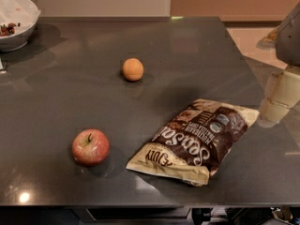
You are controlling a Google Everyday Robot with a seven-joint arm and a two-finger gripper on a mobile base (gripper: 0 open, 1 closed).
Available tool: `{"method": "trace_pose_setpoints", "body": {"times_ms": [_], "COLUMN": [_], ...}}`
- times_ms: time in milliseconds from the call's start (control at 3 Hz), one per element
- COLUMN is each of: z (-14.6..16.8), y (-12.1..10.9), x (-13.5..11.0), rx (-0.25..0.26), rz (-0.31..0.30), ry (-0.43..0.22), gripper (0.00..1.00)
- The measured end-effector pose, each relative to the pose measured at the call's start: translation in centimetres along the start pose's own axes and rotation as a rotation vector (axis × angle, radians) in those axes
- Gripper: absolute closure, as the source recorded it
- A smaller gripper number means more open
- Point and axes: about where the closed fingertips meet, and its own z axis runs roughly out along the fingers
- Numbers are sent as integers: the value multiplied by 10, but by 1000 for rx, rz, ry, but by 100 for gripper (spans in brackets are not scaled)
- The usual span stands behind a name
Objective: Move orange near brown chip bag
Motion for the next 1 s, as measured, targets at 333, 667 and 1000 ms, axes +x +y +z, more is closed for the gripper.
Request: {"method": "trace_pose_setpoints", "body": {"times_ms": [333, 667, 1000], "z": [0, 2, 41], "y": [0, -3, -49], "x": [0, -4, -61], "rx": [0, -1, -30], "rz": [0, 0, 6], "ry": [0, -9, -144], "gripper": [0, 0, 0]}}
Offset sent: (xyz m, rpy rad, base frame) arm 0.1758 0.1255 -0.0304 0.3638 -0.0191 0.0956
